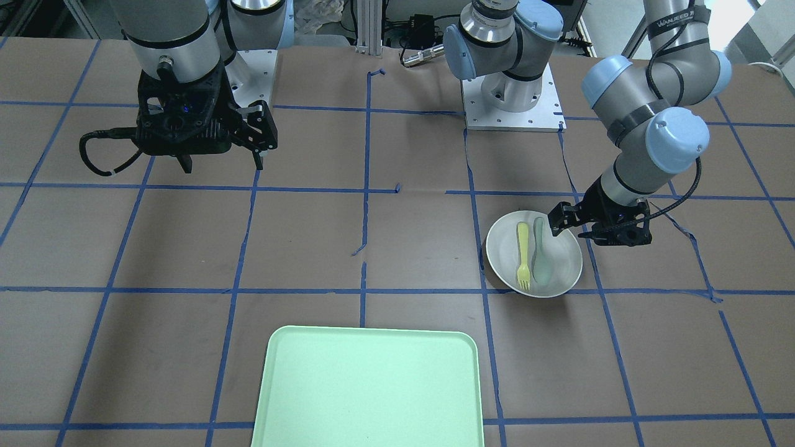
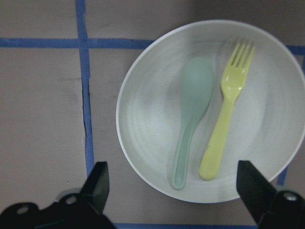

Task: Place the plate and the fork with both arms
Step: 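Carry the plate with the left gripper onto the green tray and lower it, then open the left gripper and lift it back from the plate, then reach the right gripper over the plate above the yellow fork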

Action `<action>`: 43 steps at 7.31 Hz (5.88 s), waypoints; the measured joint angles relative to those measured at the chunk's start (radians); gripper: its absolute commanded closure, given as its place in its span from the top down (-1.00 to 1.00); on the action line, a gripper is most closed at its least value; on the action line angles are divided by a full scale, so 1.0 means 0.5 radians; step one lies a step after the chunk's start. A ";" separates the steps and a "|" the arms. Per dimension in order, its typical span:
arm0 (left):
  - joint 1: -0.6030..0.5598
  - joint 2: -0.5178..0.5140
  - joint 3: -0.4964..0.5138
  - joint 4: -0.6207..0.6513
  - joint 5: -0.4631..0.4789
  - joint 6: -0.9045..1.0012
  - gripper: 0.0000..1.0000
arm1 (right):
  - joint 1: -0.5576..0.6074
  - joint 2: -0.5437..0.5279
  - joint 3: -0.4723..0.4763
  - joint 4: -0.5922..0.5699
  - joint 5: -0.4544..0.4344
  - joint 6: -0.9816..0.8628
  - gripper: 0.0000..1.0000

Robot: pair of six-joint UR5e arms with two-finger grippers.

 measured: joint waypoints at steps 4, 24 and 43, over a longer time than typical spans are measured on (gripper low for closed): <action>0.109 -0.153 -0.141 0.370 0.008 0.102 -1.00 | 0.000 0.000 -0.001 -0.001 -0.003 -0.003 1.00; -0.827 -1.102 1.429 0.088 -0.506 -1.269 1.00 | -0.005 0.007 -0.001 -0.005 -0.003 -0.005 1.00; -0.956 0.216 1.051 -1.248 0.029 -1.101 1.00 | 0.249 1.320 -0.615 -1.019 -0.009 0.571 1.00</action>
